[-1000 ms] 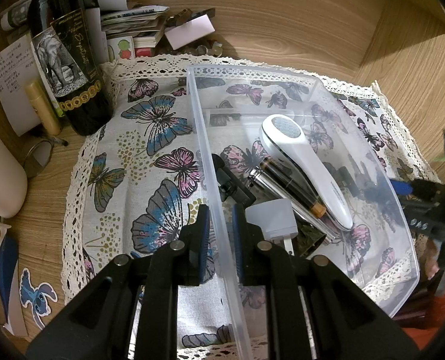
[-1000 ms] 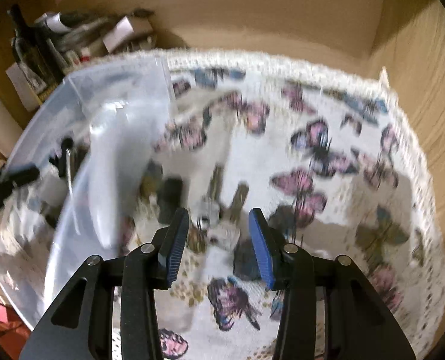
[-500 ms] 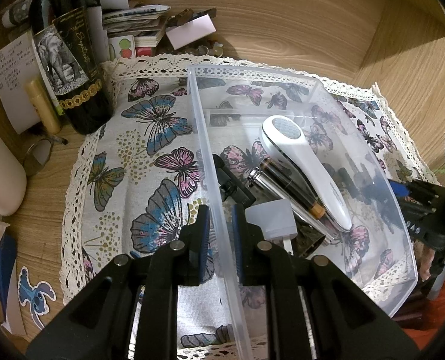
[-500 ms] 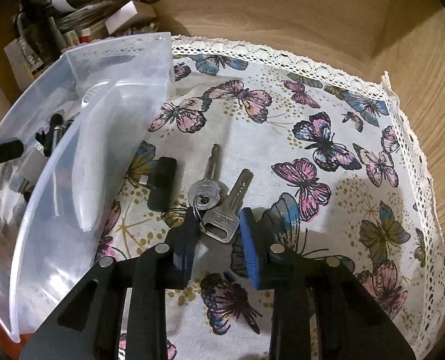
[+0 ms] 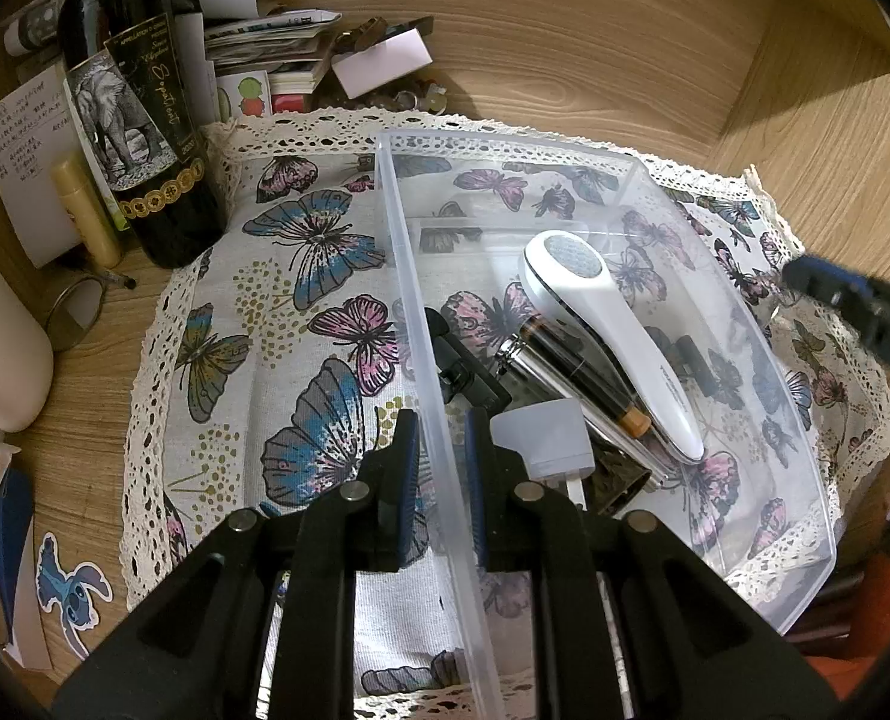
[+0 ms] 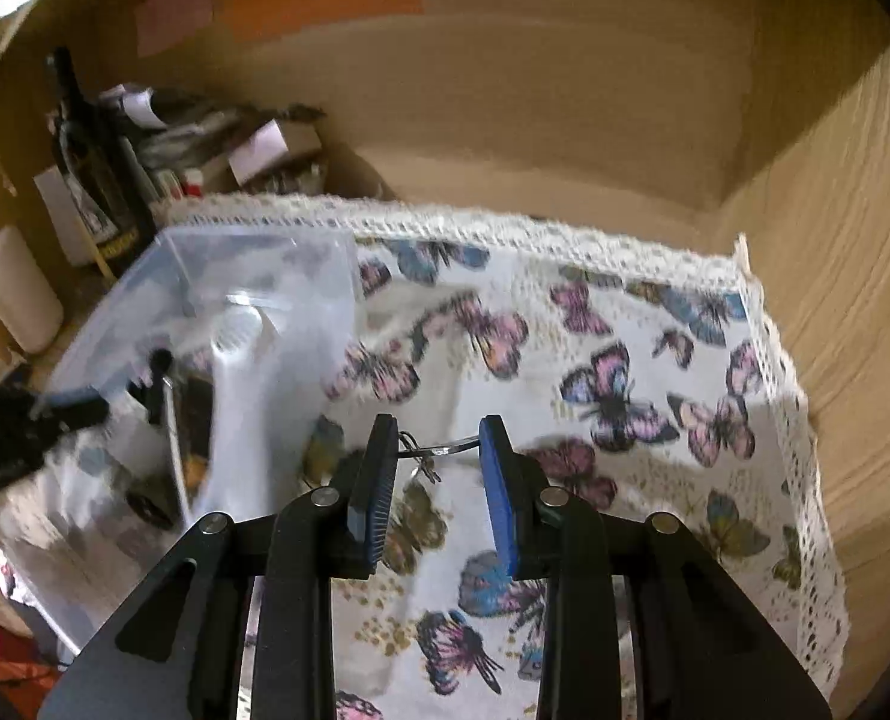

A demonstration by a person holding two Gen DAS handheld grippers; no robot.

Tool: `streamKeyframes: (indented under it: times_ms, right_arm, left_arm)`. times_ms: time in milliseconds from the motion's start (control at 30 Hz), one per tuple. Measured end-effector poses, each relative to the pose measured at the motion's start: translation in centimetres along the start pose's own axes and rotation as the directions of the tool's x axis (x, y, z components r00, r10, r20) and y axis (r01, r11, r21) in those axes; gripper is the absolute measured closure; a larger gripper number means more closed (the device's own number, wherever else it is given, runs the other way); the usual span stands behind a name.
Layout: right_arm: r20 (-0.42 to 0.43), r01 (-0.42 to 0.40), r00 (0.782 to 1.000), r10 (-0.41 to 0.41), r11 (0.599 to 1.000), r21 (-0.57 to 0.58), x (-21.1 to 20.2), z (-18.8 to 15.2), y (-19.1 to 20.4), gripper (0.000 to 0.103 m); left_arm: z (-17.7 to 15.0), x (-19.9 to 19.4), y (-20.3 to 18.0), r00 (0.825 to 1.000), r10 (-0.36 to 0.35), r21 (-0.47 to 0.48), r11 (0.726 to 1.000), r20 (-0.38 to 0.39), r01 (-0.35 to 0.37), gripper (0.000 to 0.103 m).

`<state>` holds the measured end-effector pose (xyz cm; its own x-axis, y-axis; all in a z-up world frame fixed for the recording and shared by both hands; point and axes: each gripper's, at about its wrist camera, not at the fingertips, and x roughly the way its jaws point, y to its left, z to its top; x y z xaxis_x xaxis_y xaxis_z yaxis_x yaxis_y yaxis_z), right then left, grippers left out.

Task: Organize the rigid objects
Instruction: 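Grasp the silver keys on their ring with the right gripper, then carry the keys into the box and open the right gripper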

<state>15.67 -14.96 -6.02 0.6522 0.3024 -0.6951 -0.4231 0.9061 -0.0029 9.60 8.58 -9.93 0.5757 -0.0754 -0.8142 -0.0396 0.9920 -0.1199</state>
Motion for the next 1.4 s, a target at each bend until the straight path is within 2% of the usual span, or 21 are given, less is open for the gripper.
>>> streamKeyframes:
  times_ms: [333, 600, 733, 933, 1233, 1400]
  right_arm:
    - [0.132, -0.059, 0.989, 0.070, 0.994, -0.087, -2.7, 3.4, 3.3, 0.077]
    - [0.168, -0.138, 0.972, 0.163, 0.978, -0.154, -3.4, 4.5, 6.6, 0.077]
    - [0.148, -0.179, 0.967, 0.208, 0.966, -0.187, -3.0, 4.4, 8.2, 0.077]
    - [0.063, -0.217, 0.970, 0.236, 0.951, -0.220, -0.5, 3.7, 10.1, 0.077]
    - [-0.062, -0.241, 0.970, 0.233, 0.952, -0.187, 3.2, 2.6, 10.1, 0.077]
    - [-0.087, -0.259, 0.965, 0.246, 0.948, -0.186, 3.2, 2.3, 10.0, 0.077]
  left_arm:
    - [0.1, 0.1, 0.0, 1.000, 0.000, -0.001, 1.000, 0.001, 0.000, 0.089]
    - [0.3, 0.1, 0.0, 1.000, 0.000, 0.000, 1.000, 0.001, 0.000, 0.089]
    - [0.3, 0.1, 0.0, 1.000, 0.001, 0.000, 1.000, 0.002, -0.001, 0.089]
    - [0.3, 0.1, 0.1, 1.000, 0.001, 0.000, 1.000, 0.002, -0.001, 0.089]
    - [0.3, 0.1, 0.0, 1.000, 0.001, 0.000, 1.000, 0.002, -0.001, 0.089]
    - [0.3, 0.1, 0.0, 1.000, 0.001, 0.000, 1.000, 0.002, -0.001, 0.089]
